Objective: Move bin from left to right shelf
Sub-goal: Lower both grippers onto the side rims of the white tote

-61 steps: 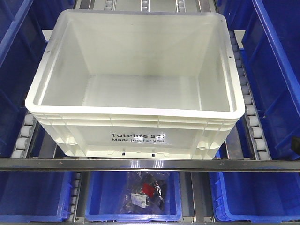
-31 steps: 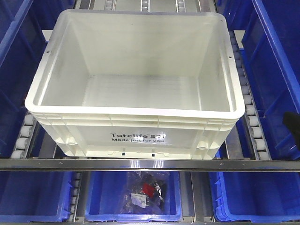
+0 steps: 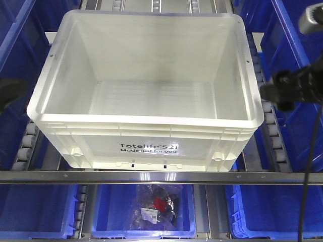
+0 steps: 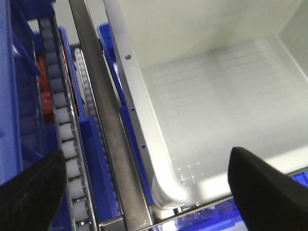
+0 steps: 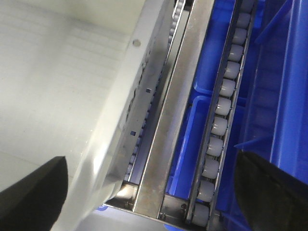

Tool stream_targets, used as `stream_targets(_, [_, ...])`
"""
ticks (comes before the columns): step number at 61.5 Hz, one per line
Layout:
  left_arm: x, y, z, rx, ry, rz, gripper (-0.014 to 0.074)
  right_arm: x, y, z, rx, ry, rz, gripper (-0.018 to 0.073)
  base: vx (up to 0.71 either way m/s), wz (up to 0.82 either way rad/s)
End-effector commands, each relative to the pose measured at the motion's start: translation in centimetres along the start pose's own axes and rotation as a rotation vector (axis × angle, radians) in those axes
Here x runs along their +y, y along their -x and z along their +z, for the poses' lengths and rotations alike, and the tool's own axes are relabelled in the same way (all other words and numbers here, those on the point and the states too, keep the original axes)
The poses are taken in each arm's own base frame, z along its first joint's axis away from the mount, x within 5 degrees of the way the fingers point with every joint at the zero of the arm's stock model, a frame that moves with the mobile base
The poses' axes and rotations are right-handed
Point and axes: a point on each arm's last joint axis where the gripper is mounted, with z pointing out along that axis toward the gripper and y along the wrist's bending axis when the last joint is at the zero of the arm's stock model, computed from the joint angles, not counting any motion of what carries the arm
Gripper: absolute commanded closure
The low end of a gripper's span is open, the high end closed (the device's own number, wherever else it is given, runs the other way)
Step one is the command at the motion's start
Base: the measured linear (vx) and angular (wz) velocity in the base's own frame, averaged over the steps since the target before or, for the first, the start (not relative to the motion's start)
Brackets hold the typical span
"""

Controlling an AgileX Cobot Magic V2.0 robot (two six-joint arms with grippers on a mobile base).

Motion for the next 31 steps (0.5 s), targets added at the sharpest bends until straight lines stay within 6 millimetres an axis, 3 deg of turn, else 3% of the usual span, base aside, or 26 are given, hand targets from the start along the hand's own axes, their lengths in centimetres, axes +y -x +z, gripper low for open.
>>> stream_targets(1, [0.2, 2.4, 0.7, -0.034, 0.007, -0.031, -0.0025, -0.1, 2.4, -0.1, -0.049, -0.007, -0.002, -0.0099, 0.00, 0.00])
stream_targets(14, [1.4, 4.2, 5.1, 0.067, 0.082, -0.096, -0.0015, 0.1, 4.8, 3.8, 0.033, 0.000, -0.003, -0.0091, 0.00, 0.00])
stream_targets(31, [2.0, 6.1, 10.1, 0.133, 0.089, -0.157, -0.0008, -0.2, 6.8, 7.4, 0.143, -0.048, 0.106, -0.0078, 0.00, 0.00])
